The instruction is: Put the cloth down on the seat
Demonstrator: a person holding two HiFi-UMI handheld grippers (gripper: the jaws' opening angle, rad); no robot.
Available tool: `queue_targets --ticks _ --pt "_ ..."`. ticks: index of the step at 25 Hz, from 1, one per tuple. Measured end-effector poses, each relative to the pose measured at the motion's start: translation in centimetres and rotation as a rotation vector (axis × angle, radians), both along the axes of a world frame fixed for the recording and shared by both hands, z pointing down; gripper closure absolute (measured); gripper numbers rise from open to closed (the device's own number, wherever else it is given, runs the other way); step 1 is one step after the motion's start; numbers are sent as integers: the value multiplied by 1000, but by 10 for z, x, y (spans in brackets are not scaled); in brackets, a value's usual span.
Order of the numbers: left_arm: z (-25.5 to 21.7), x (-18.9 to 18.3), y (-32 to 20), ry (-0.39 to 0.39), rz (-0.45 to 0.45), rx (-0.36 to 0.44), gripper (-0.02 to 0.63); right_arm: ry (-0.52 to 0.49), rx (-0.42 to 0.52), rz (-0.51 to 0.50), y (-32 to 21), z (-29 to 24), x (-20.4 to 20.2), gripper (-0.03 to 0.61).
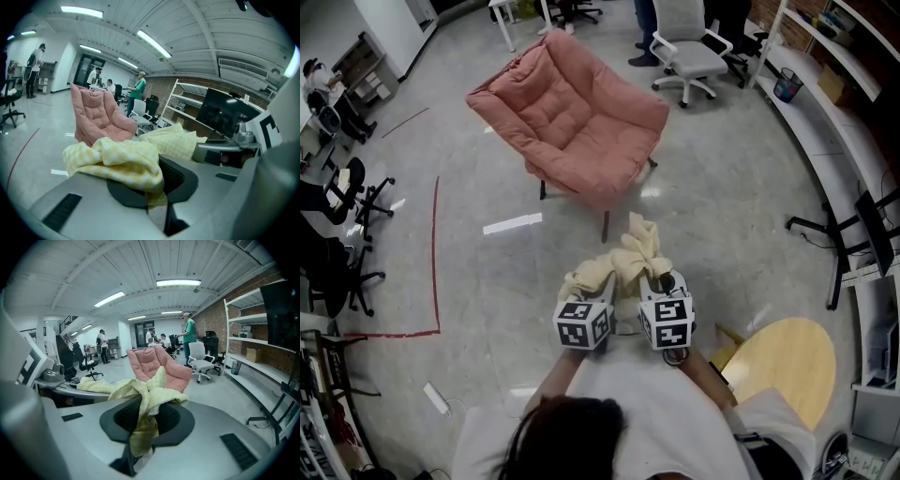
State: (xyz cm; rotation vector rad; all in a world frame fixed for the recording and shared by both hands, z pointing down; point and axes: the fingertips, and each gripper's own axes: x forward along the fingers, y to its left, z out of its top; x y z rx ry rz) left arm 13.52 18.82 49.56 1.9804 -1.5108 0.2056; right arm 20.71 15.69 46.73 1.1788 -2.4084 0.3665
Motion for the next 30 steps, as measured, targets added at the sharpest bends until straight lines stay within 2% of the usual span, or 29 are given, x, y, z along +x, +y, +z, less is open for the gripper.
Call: queue_targets --ticks 9,15,30 --pt "2 -11 -20 20 17 1 555 17 1 26 -17 -1 -11 500" --pt "13 -6 -50 37 40 -17 555 33 -16 48 -45 8 -7 500" --pt "21 -69 -147 75 25 -51 555 70 -48 30 -143 15 -71 500"
